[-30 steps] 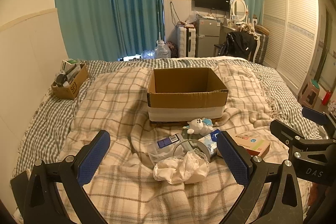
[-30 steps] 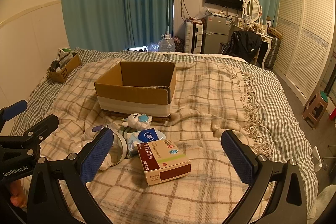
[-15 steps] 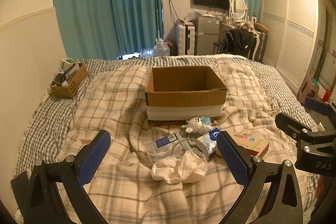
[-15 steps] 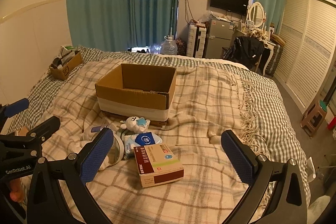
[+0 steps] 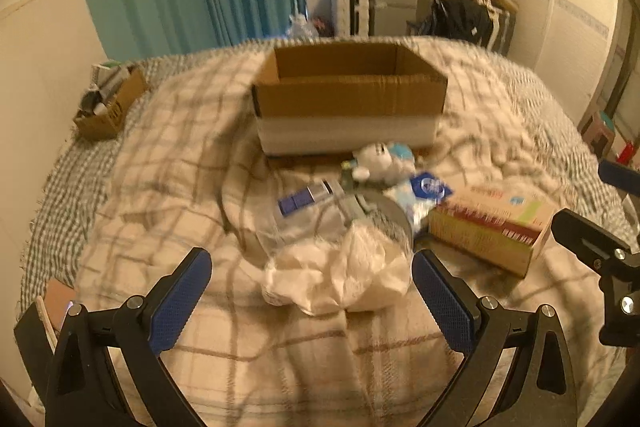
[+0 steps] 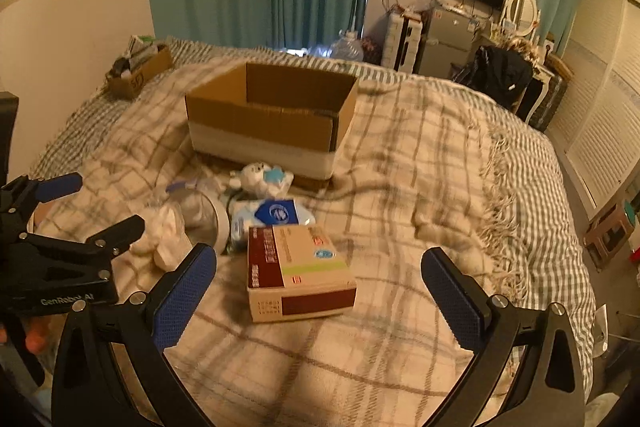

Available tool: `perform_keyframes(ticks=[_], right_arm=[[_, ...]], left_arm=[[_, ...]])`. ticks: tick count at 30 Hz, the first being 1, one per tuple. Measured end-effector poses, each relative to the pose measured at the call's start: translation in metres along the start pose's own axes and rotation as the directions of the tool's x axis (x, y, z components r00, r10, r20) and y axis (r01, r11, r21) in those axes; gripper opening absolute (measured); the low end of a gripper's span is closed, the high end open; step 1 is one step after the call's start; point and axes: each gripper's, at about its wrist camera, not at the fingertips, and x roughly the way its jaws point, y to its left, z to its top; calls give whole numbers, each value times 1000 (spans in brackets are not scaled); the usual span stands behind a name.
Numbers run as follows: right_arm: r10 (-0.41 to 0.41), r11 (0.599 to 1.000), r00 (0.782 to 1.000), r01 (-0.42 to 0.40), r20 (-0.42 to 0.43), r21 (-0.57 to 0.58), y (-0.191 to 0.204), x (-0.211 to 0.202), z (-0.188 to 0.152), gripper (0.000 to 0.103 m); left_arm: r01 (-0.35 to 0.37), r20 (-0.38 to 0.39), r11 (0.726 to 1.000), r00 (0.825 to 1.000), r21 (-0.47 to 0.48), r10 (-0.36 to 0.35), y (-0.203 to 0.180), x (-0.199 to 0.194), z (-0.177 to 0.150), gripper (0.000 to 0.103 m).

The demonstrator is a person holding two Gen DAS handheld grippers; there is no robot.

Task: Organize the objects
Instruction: 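Move both grippers toward the items in front of the cardboard box, then grasp the white lace cloth with left gripper while right grasps medicine box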

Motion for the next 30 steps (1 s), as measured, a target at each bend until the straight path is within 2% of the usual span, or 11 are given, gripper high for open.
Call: perform_keyframes(ticks=[2, 5, 8, 11, 13, 16, 17, 21, 30], right_arm=[[18, 1000, 1000, -18, -23, 3, 0, 8, -3, 103], [46, 999, 998, -45, -54, 6, 2, 21, -6, 103], [68, 998, 994, -68, -84, 11, 3, 35, -7, 103], [76, 997, 989, -74, -124, 21, 4, 51, -9, 103], [87, 996, 985, -84, -148, 26, 5, 61, -10, 103], [87, 996, 979, -82, -185, 34, 6, 74, -11, 102], [88, 996, 978, -82, -192, 37, 6, 75, -12, 99], [83, 996, 974, -76, -210, 44, 5, 78, -13, 80], [43, 999, 988, -39, -150, 30, 11, 44, -6, 78]], left_arm=[[15, -28, 1000, 1000, 12, -14, -4, 12, -3, 101], [0, -64, 1000, 998, 24, 1, -5, 27, -6, 99], [30, -102, 1000, 994, 6, -29, 0, 37, -7, 89], [74, -146, 997, 987, -3, -73, 2, 46, -8, 75], [96, -166, 995, 982, 12, -93, 0, 50, -8, 59], [118, -190, 993, 976, 29, -111, -4, 54, -10, 40], [121, -191, 992, 975, 33, -112, -4, 53, -10, 38], [133, -182, 990, 976, 42, -123, -2, 45, -8, 29], [142, -118, 988, 984, 55, -135, 10, 8, -7, 22]])
